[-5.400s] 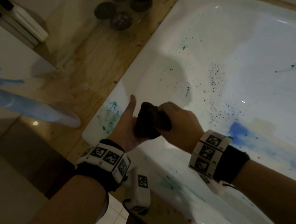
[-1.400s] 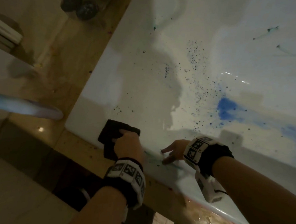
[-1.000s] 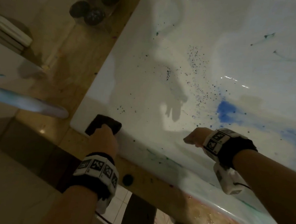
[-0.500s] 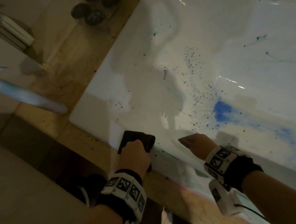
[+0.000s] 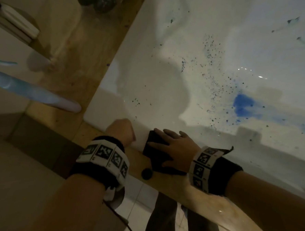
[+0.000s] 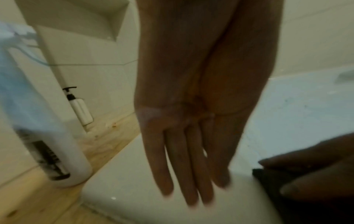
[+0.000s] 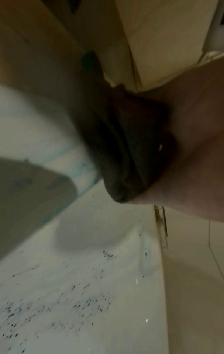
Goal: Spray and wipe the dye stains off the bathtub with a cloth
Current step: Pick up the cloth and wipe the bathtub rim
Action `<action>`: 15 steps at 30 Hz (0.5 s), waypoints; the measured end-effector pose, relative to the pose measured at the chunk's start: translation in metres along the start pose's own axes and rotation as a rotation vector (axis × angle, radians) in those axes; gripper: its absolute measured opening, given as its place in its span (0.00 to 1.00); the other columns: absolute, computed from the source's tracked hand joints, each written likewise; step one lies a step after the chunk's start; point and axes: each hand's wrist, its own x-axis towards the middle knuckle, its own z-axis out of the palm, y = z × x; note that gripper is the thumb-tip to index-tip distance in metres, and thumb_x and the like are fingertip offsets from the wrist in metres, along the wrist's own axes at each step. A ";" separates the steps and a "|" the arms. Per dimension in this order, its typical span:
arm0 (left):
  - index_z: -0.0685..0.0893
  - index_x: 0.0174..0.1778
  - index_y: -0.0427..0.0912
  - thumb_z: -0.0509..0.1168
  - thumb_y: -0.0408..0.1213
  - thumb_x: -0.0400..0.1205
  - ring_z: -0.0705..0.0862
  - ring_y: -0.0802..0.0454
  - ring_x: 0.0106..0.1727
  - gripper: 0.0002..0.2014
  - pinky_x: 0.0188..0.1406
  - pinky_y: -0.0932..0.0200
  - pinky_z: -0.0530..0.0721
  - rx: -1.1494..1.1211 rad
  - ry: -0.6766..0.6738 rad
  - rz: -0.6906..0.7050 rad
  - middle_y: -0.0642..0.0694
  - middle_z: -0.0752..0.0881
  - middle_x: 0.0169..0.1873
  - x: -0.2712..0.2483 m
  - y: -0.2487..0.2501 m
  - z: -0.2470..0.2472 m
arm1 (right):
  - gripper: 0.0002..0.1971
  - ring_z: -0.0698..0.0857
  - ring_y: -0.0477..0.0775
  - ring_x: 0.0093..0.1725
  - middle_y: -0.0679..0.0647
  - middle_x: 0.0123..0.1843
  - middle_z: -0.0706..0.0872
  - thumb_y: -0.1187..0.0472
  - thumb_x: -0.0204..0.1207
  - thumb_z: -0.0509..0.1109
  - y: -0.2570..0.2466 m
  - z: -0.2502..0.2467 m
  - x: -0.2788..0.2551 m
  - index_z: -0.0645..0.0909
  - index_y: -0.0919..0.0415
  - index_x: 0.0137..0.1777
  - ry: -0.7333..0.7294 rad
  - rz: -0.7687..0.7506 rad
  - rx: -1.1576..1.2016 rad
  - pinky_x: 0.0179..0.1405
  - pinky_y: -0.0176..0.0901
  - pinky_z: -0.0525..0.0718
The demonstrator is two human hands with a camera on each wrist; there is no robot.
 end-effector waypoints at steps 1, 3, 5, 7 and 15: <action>0.82 0.62 0.34 0.64 0.31 0.80 0.82 0.43 0.60 0.15 0.61 0.55 0.80 0.009 0.075 -0.014 0.39 0.83 0.61 0.005 -0.007 0.003 | 0.37 0.44 0.60 0.82 0.48 0.83 0.34 0.40 0.78 0.60 -0.005 0.002 0.003 0.42 0.38 0.80 0.011 0.016 -0.040 0.79 0.66 0.48; 0.80 0.62 0.35 0.65 0.32 0.80 0.82 0.43 0.60 0.15 0.57 0.55 0.80 0.041 0.087 -0.025 0.39 0.82 0.61 0.010 -0.008 0.017 | 0.38 0.46 0.63 0.81 0.53 0.83 0.34 0.39 0.78 0.59 -0.013 0.009 0.007 0.41 0.40 0.81 0.029 0.048 -0.102 0.77 0.66 0.53; 0.76 0.65 0.34 0.67 0.36 0.78 0.79 0.44 0.62 0.20 0.59 0.53 0.80 0.096 0.048 -0.019 0.38 0.76 0.65 0.015 -0.003 0.038 | 0.36 0.50 0.64 0.80 0.56 0.83 0.35 0.41 0.79 0.58 -0.018 0.015 0.007 0.43 0.42 0.81 0.070 0.058 -0.118 0.73 0.64 0.60; 0.67 0.73 0.32 0.69 0.40 0.77 0.72 0.42 0.69 0.31 0.67 0.48 0.76 0.117 0.058 -0.056 0.36 0.66 0.72 0.020 0.003 0.053 | 0.33 0.58 0.65 0.78 0.59 0.84 0.44 0.43 0.80 0.59 -0.015 0.013 0.006 0.51 0.46 0.81 0.146 0.043 -0.075 0.69 0.60 0.66; 0.64 0.75 0.32 0.69 0.51 0.77 0.69 0.41 0.72 0.37 0.68 0.50 0.72 0.198 0.147 -0.076 0.37 0.64 0.75 0.011 0.007 0.055 | 0.15 0.78 0.53 0.62 0.51 0.63 0.81 0.54 0.80 0.62 0.028 -0.008 -0.004 0.79 0.51 0.65 0.665 0.500 0.680 0.60 0.35 0.67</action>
